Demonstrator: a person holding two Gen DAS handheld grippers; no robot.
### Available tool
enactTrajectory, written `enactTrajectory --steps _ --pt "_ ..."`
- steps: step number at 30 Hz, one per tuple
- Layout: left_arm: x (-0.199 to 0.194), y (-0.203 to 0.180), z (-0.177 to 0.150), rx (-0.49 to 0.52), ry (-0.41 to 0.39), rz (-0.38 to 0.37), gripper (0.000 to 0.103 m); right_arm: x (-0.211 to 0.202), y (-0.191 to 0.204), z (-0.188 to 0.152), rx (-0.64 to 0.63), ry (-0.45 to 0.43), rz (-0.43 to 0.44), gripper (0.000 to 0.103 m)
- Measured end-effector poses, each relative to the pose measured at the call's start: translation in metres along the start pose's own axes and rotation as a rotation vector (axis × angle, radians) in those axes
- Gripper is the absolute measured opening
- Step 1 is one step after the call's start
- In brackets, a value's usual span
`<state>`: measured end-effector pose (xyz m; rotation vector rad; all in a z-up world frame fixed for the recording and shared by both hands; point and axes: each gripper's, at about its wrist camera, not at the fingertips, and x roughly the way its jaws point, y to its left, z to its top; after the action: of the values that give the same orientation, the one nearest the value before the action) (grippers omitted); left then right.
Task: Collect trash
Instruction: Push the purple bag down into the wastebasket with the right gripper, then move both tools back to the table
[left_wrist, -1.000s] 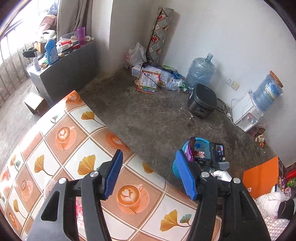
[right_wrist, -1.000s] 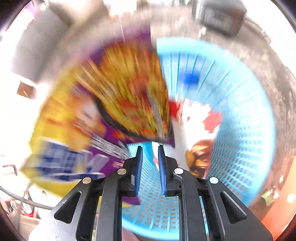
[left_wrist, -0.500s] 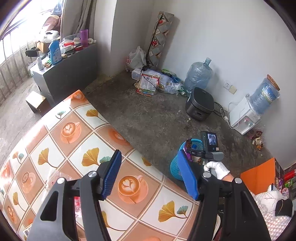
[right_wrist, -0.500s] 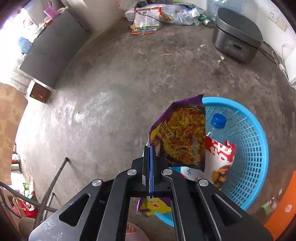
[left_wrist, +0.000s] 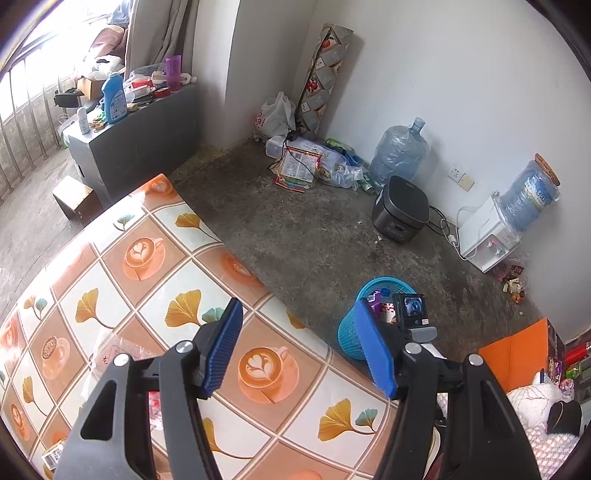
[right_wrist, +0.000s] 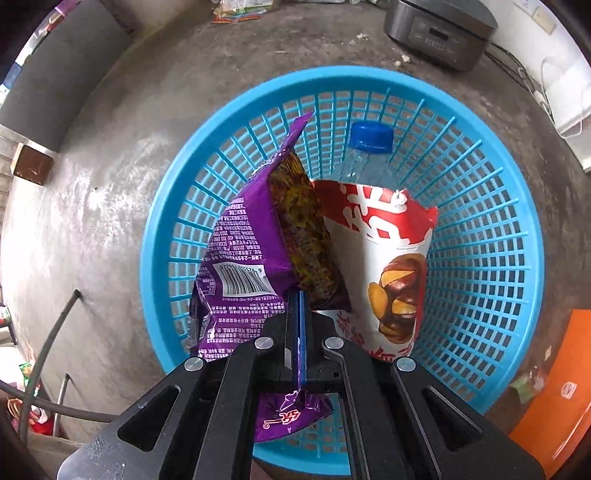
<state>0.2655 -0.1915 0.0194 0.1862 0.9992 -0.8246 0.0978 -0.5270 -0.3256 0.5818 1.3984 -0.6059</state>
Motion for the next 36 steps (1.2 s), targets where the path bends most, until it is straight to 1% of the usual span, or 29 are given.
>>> enactTrajectory --steps 2,4,5,6,7,8,9,12,15,16,19,22,23,25,26,27,30,33,36 --pt "0.0 -0.001 -0.001 0.001 0.004 0.002 0.061 0.007 0.003 -0.001 -0.006 0.013 -0.028 0.0" --pt "-0.001 -0.001 -0.001 0.0 0.004 0.002 0.061 0.001 -0.001 -0.001 0.031 -0.01 0.012 0.002" --pt "-0.002 -0.001 -0.001 0.001 0.001 0.0 0.061 -0.009 -0.006 -0.001 0.064 -0.042 0.063 0.005" --pt "-0.002 -0.001 -0.002 0.002 -0.004 -0.002 0.061 -0.021 -0.012 -0.001 0.094 -0.078 0.12 0.006" --pt "-0.004 -0.002 -0.002 0.003 -0.012 -0.002 0.061 -0.034 -0.018 -0.002 0.121 -0.115 0.17 0.01" --pt "-0.007 -0.001 -0.003 0.002 -0.018 -0.003 0.061 -0.048 -0.024 -0.004 0.146 -0.151 0.211 0.021" --pt "-0.009 -0.001 -0.003 0.0 -0.025 -0.005 0.062 -0.063 -0.03 -0.006 0.167 -0.19 0.246 0.029" --pt "-0.019 -0.002 -0.005 -0.011 -0.054 -0.019 0.063 -0.107 -0.044 -0.013 0.209 -0.293 0.318 0.03" --pt "-0.034 -0.006 -0.01 -0.016 -0.094 -0.038 0.065 -0.154 -0.053 -0.021 0.213 -0.392 0.375 0.033" --pt "-0.041 -0.008 -0.012 -0.016 -0.11 -0.043 0.067 -0.171 -0.052 -0.026 0.207 -0.43 0.386 0.034" --pt "-0.063 -0.012 -0.019 -0.011 -0.162 -0.06 0.069 -0.22 -0.046 -0.046 0.17 -0.54 0.413 0.044" --pt "-0.089 -0.017 -0.03 0.001 -0.216 -0.075 0.073 -0.267 -0.03 -0.074 0.123 -0.651 0.427 0.056" --pt "-0.098 -0.017 -0.035 0.006 -0.235 -0.071 0.074 -0.282 -0.023 -0.084 0.107 -0.688 0.429 0.063" --pt "-0.116 -0.018 -0.045 0.012 -0.27 -0.064 0.075 -0.306 -0.011 -0.1 0.063 -0.753 0.428 0.07" --pt "-0.125 -0.017 -0.051 0.011 -0.285 -0.063 0.075 -0.316 -0.005 -0.107 0.043 -0.778 0.427 0.076" --pt "-0.133 -0.016 -0.056 0.006 -0.301 -0.063 0.076 -0.327 0.001 -0.115 0.028 -0.799 0.42 0.08" --pt "-0.159 -0.007 -0.074 -0.017 -0.351 -0.061 0.076 -0.354 0.019 -0.136 -0.032 -0.855 0.415 0.087" --pt "-0.183 0.005 -0.094 -0.042 -0.396 -0.031 0.078 -0.38 0.037 -0.153 -0.099 -0.892 0.43 0.089" --pt "-0.2 0.021 -0.116 -0.089 -0.414 -0.009 0.078 -0.396 0.056 -0.164 -0.152 -0.88 0.484 0.089"
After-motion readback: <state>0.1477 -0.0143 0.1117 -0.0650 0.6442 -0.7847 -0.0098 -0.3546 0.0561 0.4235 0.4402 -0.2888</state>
